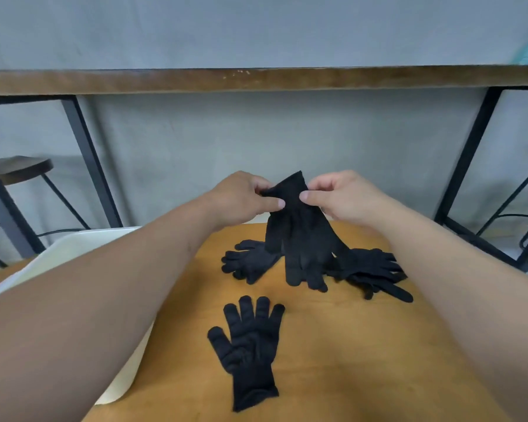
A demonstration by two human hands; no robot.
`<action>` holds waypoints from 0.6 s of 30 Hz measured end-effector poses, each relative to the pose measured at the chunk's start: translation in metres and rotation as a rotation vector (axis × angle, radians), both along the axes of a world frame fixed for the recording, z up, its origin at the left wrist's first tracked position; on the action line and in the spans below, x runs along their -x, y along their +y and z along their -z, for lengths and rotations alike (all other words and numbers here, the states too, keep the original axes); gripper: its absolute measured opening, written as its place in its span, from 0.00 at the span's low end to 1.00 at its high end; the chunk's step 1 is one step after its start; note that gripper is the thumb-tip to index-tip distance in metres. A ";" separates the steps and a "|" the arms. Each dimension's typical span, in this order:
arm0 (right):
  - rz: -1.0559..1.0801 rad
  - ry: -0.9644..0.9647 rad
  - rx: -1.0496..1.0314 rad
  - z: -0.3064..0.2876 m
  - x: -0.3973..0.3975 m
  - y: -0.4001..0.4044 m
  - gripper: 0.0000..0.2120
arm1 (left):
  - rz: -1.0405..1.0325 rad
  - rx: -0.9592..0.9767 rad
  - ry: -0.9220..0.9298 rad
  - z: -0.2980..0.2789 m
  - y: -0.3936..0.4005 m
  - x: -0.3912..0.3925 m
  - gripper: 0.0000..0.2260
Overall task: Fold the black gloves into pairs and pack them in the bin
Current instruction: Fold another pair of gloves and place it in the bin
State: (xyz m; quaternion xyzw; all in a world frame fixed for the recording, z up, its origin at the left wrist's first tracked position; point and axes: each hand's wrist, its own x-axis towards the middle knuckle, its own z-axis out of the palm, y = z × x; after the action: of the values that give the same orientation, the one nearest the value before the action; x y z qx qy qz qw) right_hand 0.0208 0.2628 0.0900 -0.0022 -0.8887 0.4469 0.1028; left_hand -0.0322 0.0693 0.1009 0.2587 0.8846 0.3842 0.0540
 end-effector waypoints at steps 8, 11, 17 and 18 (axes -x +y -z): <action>-0.098 -0.043 0.022 0.002 -0.024 -0.045 0.03 | 0.007 0.025 0.009 0.000 -0.034 -0.031 0.06; -0.118 -0.095 0.071 0.011 -0.027 -0.055 0.04 | -0.025 -0.015 -0.003 0.014 -0.047 -0.032 0.04; -0.115 -0.165 0.028 0.031 -0.023 -0.069 0.06 | -0.037 -0.044 -0.117 0.043 -0.061 -0.026 0.07; -0.096 -0.168 0.017 0.034 -0.021 -0.071 0.05 | -0.052 -0.053 -0.124 0.047 -0.060 -0.024 0.07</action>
State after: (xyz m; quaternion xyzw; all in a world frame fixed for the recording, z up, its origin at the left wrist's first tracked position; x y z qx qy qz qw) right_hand 0.0418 0.1921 0.0564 0.0019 -0.8894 0.4571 0.0061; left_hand -0.0078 0.0090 0.0541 0.2126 0.8755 0.4241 0.0915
